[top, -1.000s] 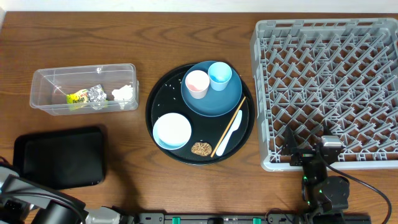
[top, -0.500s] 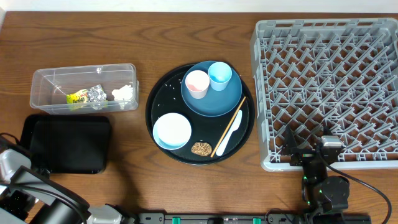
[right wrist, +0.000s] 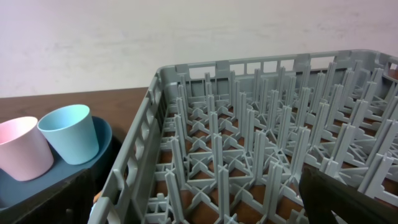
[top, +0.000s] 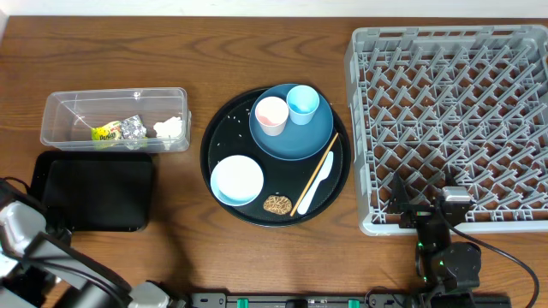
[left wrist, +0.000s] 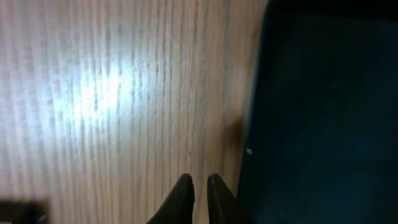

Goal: Sort waste into correct bins and load items into the dishwasher rack
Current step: 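Push the black flat tray forward with the left gripper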

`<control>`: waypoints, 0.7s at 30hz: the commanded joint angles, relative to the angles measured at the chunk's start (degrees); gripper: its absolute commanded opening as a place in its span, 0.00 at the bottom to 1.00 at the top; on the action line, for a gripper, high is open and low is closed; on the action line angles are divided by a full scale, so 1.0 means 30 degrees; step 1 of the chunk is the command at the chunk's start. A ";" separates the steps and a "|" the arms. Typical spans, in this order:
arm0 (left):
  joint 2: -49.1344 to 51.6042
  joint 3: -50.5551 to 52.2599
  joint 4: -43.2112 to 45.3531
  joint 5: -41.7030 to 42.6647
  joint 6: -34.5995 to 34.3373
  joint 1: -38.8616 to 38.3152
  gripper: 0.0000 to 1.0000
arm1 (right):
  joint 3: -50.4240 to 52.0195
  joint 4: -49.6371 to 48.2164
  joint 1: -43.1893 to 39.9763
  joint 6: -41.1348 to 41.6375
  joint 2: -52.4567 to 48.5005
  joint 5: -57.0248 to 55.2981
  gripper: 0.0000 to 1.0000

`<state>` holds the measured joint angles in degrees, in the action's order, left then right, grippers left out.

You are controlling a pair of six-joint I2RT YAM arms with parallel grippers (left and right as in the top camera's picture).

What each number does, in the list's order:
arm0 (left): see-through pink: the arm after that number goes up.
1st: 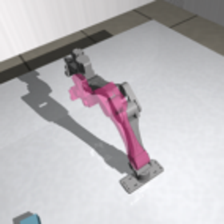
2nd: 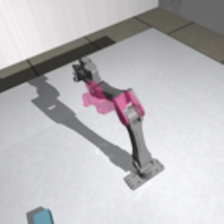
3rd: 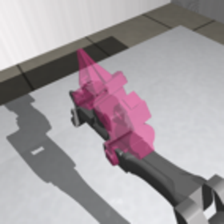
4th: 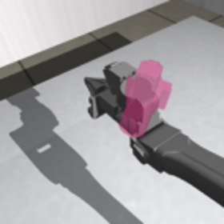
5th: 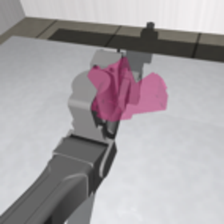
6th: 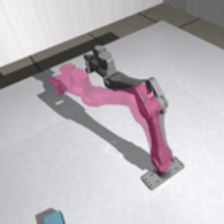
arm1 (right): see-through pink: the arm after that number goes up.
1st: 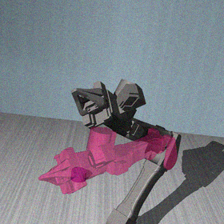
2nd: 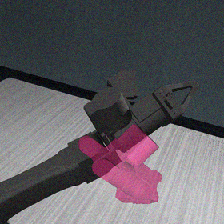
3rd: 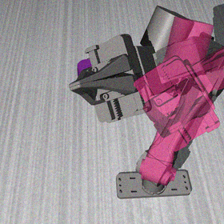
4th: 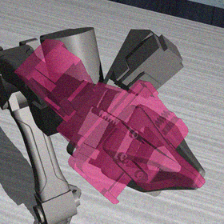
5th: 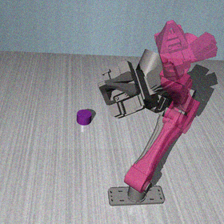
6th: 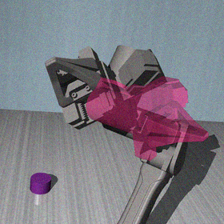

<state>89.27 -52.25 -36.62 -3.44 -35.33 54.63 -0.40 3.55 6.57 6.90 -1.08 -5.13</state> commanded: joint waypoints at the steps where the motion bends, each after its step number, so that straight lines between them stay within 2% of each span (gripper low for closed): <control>1: -0.1712 -0.1282 -0.1027 -0.0058 0.0321 -0.0058 0.12 | 0.0029 0.0044 -0.0168 -0.0255 0.0015 -0.0080 0.99; 4: -0.3096 -0.1705 -0.2127 0.0189 0.0197 -0.0066 0.11 | 0.0029 0.0044 -0.0168 -0.0255 0.0015 -0.0073 0.99; 8: -0.5129 -0.1741 -0.2878 0.1909 0.0204 -0.0066 0.11 | 0.0029 0.0044 -0.0168 -0.0255 0.0015 -0.0080 0.99; 10: -0.6135 -0.1741 -0.3147 0.4619 0.0328 -0.0066 0.12 | 0.0029 0.0044 -0.0168 -0.0255 0.0015 -0.0073 0.99; 13: -0.7249 -0.1741 -0.3118 1.1526 0.2594 -0.0087 0.12 | 0.0029 0.0044 -0.0168 -0.0255 0.0015 -0.0073 0.99; 15: -0.7664 -0.1741 -0.3118 1.5016 0.3016 -0.0379 0.12 | 0.0029 0.0044 -0.0168 -0.0255 0.0015 -0.0080 0.99; 17: -0.7883 -0.1741 -0.3191 1.7085 0.3490 -0.1056 0.09 | 0.0029 0.0044 -0.0168 -0.0255 0.0015 -0.0073 0.99; 21: -0.7970 -0.1741 -0.4080 1.7420 0.4422 -0.3133 0.06 | 0.0029 0.0044 -0.0168 -0.0255 0.0015 -0.0073 0.99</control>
<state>65.73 -56.29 -47.57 39.83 -26.57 48.82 -0.40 3.55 6.57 6.90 -1.08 -5.15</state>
